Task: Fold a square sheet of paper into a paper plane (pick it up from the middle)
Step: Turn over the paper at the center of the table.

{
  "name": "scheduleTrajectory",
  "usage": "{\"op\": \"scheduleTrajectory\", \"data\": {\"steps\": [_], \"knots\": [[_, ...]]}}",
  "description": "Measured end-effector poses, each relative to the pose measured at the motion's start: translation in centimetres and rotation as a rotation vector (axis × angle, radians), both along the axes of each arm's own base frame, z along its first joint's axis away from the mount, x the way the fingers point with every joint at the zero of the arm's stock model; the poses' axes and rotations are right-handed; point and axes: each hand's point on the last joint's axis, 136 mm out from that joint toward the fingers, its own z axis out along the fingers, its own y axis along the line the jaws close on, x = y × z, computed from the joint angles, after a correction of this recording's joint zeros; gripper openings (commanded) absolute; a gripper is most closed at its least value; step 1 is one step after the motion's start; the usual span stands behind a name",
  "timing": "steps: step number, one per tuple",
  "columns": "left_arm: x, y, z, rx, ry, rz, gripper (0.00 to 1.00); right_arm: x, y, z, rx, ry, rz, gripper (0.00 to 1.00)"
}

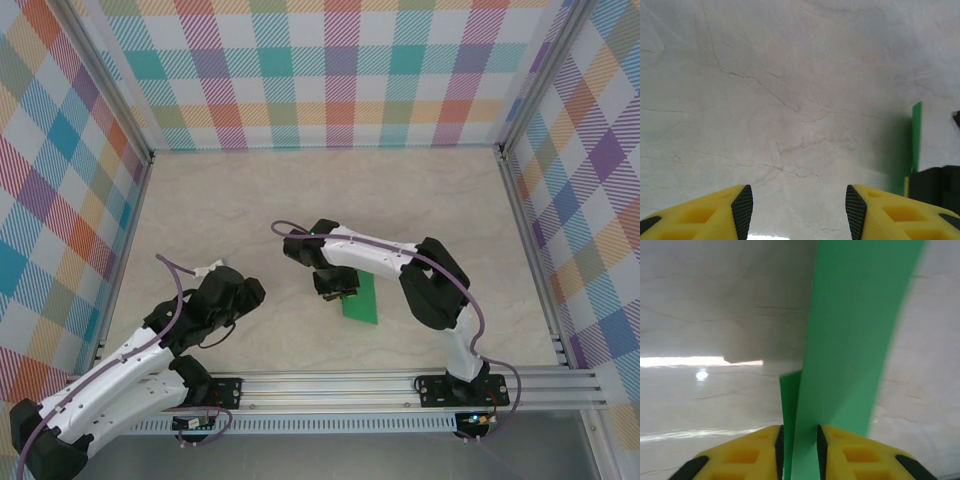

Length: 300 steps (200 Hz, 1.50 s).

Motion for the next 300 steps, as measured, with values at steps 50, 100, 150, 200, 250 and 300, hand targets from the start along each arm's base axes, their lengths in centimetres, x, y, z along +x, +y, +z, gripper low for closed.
{"op": "scheduleTrajectory", "data": {"steps": [50, 100, 150, 200, 250, 300], "knots": [[-0.2, -0.1, -0.2, 0.003, 0.014, -0.011, 0.50, -0.5, 4.2, 0.2, 0.298, 0.006, 0.014, 0.42], [1.2, -4.9, -2.8, -0.026, 0.128, -0.154, 0.32, 0.1, -2.6, 3.6, 0.565, -0.143, -0.152, 0.40], [4.8, -13.2, -4.4, -0.112, 0.222, -0.340, 0.23, -1.7, -9.4, 0.1, 0.671, -0.146, -0.367, 0.46], [7.9, -20.7, -5.2, -0.137, 0.240, -0.484, 0.15, -2.5, -10.1, 0.2, 0.772, -0.145, -0.398, 0.49], [9.0, -23.9, -7.7, -0.058, 0.289, -0.548, 0.10, -3.9, -9.4, -0.5, 0.822, -0.079, -0.383, 0.51], [8.8, -22.4, -9.7, 0.030, 0.336, -0.521, 0.10, -4.5, -8.5, -1.7, 0.834, 0.001, -0.360, 0.51]]}}
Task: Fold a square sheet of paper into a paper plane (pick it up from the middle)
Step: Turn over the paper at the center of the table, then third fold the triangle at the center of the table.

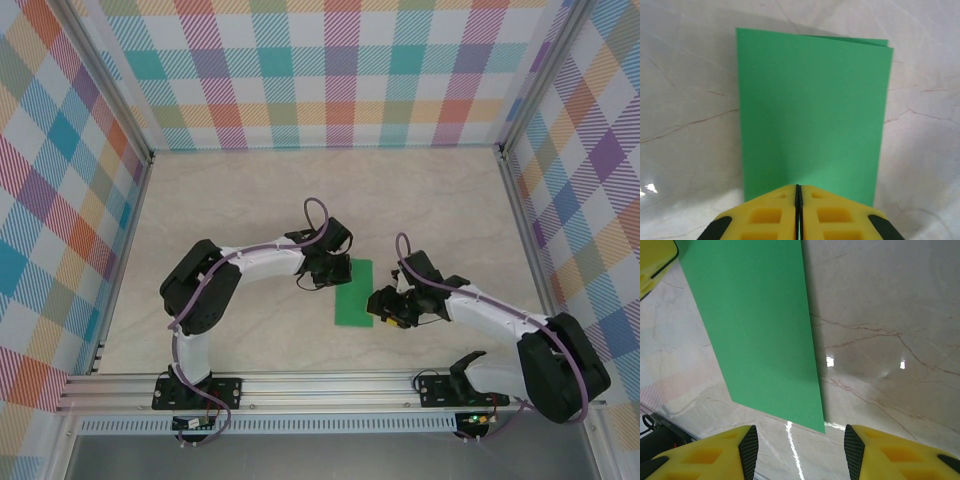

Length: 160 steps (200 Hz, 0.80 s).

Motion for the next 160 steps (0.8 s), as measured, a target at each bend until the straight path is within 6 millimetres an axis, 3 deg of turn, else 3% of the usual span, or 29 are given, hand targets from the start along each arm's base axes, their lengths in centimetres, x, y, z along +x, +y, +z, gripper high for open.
{"op": "scheduleTrajectory", "data": {"steps": [39, 85, 160], "knots": [[0.0, 0.8, -1.5, 0.056, 0.015, 0.012, 0.10, 0.2, 0.5, -0.6, 0.002, 0.031, 0.018, 0.51], [0.0, 0.9, -1.5, 0.065, 0.010, 0.010, 0.10, 1.3, 1.5, 0.0, 0.035, 0.003, 0.033, 0.51], [0.0, 0.9, -1.5, 0.065, 0.010, 0.010, 0.10, 1.6, 1.9, -1.0, 0.039, 0.022, 0.037, 0.49]]}}
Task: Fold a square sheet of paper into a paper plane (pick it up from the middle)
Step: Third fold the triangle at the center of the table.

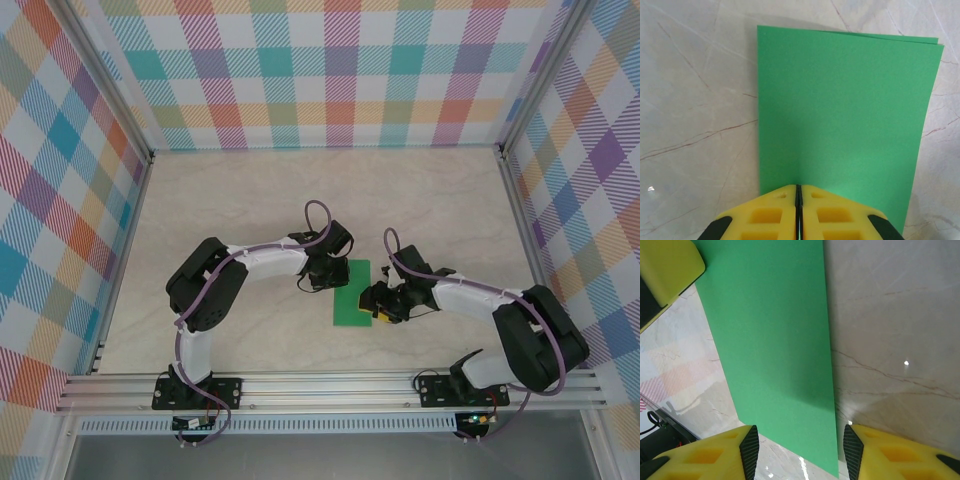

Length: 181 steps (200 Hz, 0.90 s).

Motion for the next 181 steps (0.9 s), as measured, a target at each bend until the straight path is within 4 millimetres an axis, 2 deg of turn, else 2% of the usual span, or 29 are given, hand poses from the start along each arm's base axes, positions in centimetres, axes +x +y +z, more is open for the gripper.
{"op": "scheduleTrajectory", "data": {"steps": [79, 126, 181], "knots": [[0.0, -0.1, -0.1, -0.010, 0.001, -0.003, 0.10, 0.2, 0.3, -0.1, 0.014, 0.008, -0.005, 0.49], [0.0, -0.2, -0.1, -0.016, -0.002, -0.004, 0.10, 1.2, 1.1, 0.7, 0.055, -0.030, -0.003, 0.48], [0.0, -0.2, -0.1, -0.022, -0.006, -0.005, 0.10, 2.5, 1.2, 0.9, 0.053, -0.036, -0.025, 0.48]]}}
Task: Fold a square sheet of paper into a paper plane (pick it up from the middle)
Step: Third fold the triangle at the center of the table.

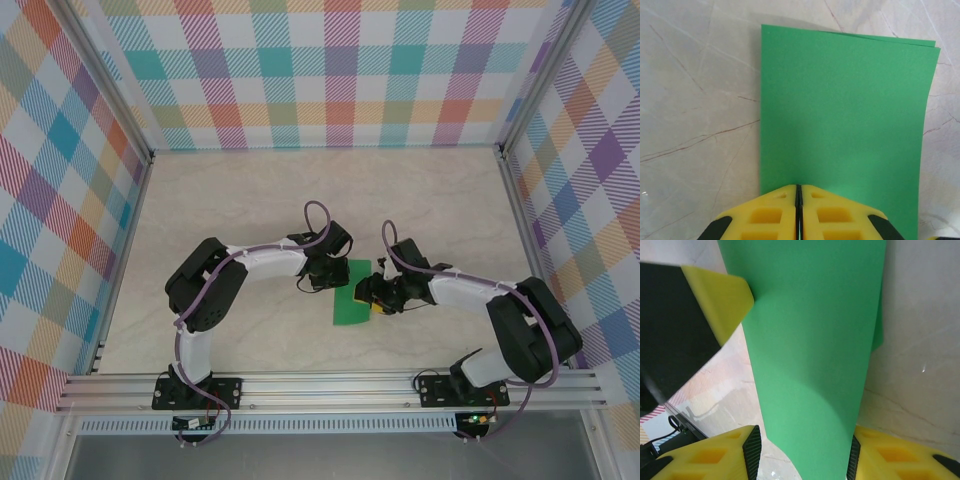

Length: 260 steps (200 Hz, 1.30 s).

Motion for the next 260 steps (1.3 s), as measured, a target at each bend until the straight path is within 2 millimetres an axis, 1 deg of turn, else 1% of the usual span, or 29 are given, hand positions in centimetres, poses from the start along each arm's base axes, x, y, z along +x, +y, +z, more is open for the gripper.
{"op": "scheduleTrajectory", "data": {"steps": [28, 67, 81, 93, 102, 119, 155, 187, 208, 236, 260], "knots": [[0.0, 0.0, 0.0, -0.005, -0.006, -0.004, 0.11, 0.9, -0.3, -0.3, -0.006, 0.009, -0.021, 0.43], [-0.4, 0.2, 0.1, -0.019, -0.014, -0.013, 0.14, 1.4, -0.7, -0.9, -0.012, 0.027, -0.037, 0.38], [-0.8, 0.5, 0.2, -0.020, -0.013, -0.021, 0.21, 1.5, -0.8, -0.9, -0.007, 0.030, -0.038, 0.37], [-1.0, 0.7, 0.5, -0.022, -0.017, -0.028, 0.25, 1.6, -0.7, -0.8, 0.001, 0.032, -0.037, 0.37], [-1.2, 0.9, 0.9, -0.027, -0.026, -0.034, 0.27, 1.7, -0.7, -0.7, 0.010, 0.030, -0.036, 0.36], [-1.7, 1.3, 2.0, -0.044, -0.045, -0.039, 0.35, 1.7, -0.5, -0.6, 0.025, 0.029, -0.029, 0.36], [-3.7, 2.4, 4.5, -0.080, -0.093, -0.069, 0.44, 1.7, 0.0, 0.0, 0.066, 0.022, -0.011, 0.35], [-6.3, 2.6, 5.8, -0.064, -0.160, -0.137, 0.53, 1.8, 0.2, 0.3, 0.077, 0.019, -0.002, 0.35], [-8.4, 1.9, 6.4, -0.019, -0.226, -0.224, 0.58, 2.0, 0.4, 0.4, 0.083, 0.017, 0.000, 0.34], [-11.5, 0.8, 6.3, 0.079, -0.309, -0.372, 0.62, 2.1, 0.4, 0.6, 0.088, 0.016, 0.002, 0.34], [-13.0, -0.8, 6.3, 0.169, -0.389, -0.481, 0.65, 2.0, 0.4, 0.4, 0.087, 0.021, 0.002, 0.34]]}}
